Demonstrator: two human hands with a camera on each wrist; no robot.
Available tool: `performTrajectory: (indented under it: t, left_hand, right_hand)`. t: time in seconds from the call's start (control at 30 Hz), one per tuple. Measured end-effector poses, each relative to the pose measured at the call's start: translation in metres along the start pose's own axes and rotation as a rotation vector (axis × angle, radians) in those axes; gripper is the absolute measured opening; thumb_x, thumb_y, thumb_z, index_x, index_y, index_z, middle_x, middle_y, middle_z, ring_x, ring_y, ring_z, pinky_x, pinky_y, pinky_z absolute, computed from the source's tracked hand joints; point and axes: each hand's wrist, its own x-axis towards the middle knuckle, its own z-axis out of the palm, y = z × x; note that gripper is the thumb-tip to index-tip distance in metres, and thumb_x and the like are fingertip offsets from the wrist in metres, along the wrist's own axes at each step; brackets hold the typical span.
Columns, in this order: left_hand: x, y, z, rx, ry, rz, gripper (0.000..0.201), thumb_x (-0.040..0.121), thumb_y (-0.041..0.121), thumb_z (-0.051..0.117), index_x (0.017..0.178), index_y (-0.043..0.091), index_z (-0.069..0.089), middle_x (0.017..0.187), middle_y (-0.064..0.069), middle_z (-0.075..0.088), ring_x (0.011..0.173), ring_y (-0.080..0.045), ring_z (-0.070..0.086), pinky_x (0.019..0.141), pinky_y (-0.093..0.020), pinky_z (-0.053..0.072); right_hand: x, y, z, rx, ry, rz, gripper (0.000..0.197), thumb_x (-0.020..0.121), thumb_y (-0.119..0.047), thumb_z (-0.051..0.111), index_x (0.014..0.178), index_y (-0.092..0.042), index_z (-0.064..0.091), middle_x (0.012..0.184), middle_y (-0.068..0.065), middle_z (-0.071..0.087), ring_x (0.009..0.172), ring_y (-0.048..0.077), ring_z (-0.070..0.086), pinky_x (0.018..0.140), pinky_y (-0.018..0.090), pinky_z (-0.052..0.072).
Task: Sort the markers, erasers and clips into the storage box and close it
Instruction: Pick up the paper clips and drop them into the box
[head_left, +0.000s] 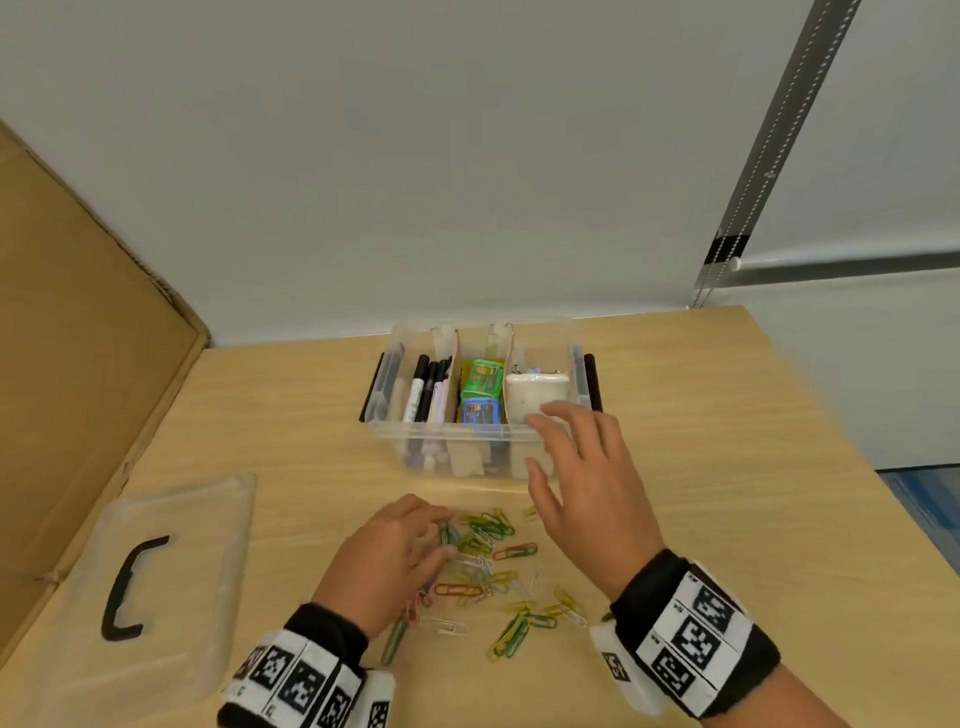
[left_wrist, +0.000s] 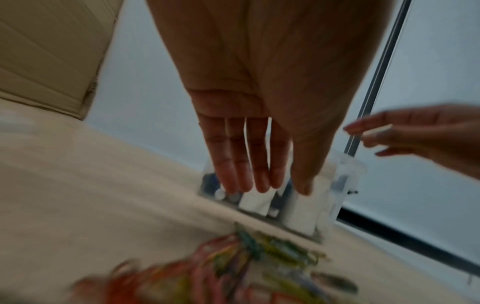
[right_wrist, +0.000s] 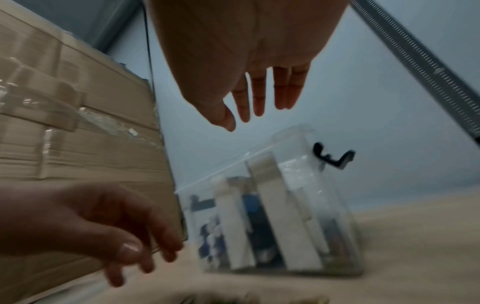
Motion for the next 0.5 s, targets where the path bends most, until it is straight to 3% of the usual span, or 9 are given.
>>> performTrajectory:
  t: [0.03,0.1,0.17,0.23,0.3,0.5]
  left_hand:
    - [-0.004,-0.006,0.006,0.02,-0.052,-0.014,0.046,0.084,0.045,0.062,0.129,0.04,0.049,0.116,0.021,0.048,0.104,0.0,0.048,0.087,-0.022,0.048]
    - [-0.007,-0.014,0.015,0.053,-0.155,-0.046,0.075,0.076,0.052,0.067,0.141,0.035,0.034,0.131,0.018,0.039,0.117,-0.005,0.04,0.1,-0.026,0.042]
    - [-0.004,-0.017,0.022,0.119,-0.22,-0.06,0.095,0.07,0.056,0.07,0.147,0.03,0.022,0.14,0.014,0.03,0.125,-0.01,0.032,0.105,-0.028,0.037]
    - [0.0,-0.016,0.026,0.17,-0.229,-0.063,0.102,0.067,0.055,0.072,0.148,0.027,0.018,0.142,0.011,0.028,0.126,-0.012,0.028,0.106,-0.028,0.035]
    - [0.007,-0.016,0.028,0.162,-0.219,-0.063,0.097,0.068,0.052,0.073,0.147,0.028,0.022,0.138,0.01,0.031,0.124,-0.013,0.03,0.105,-0.029,0.036]
    - [0.019,-0.015,0.03,0.084,-0.167,-0.013,0.051,0.082,0.035,0.066,0.13,0.028,0.05,0.118,0.008,0.046,0.11,-0.012,0.046,0.094,-0.029,0.044]
  right_hand:
    - [-0.007,-0.009,0.003,0.04,-0.053,-0.061,0.036,0.091,-0.032,0.049,0.125,-0.018,0.051,0.121,-0.002,0.049,0.108,0.018,0.047,0.09,0.029,0.048]
    - [-0.02,-0.019,0.016,0.08,-0.307,-0.092,0.045,0.09,-0.04,0.053,0.129,-0.019,0.046,0.123,-0.004,0.044,0.11,0.016,0.045,0.087,0.028,0.049]
    - [-0.03,-0.017,0.036,0.066,-0.613,-0.014,0.074,0.084,-0.052,0.058,0.143,-0.017,0.03,0.137,-0.001,0.032,0.124,0.019,0.035,0.1,0.031,0.042]
    - [-0.033,-0.014,0.051,0.024,-0.77,0.035,0.098,0.075,-0.061,0.063,0.149,-0.017,0.017,0.143,0.001,0.025,0.129,0.022,0.027,0.107,0.034,0.034]
    - [-0.033,-0.015,0.062,-0.002,-0.761,0.035,0.098,0.073,-0.062,0.064,0.149,-0.019,0.019,0.14,0.002,0.028,0.126,0.023,0.028,0.106,0.036,0.035]
    - [-0.023,-0.022,0.073,0.068,-0.674,0.112,0.041,0.091,-0.034,0.056,0.127,-0.021,0.043,0.125,0.003,0.037,0.114,0.023,0.038,0.094,0.032,0.04]
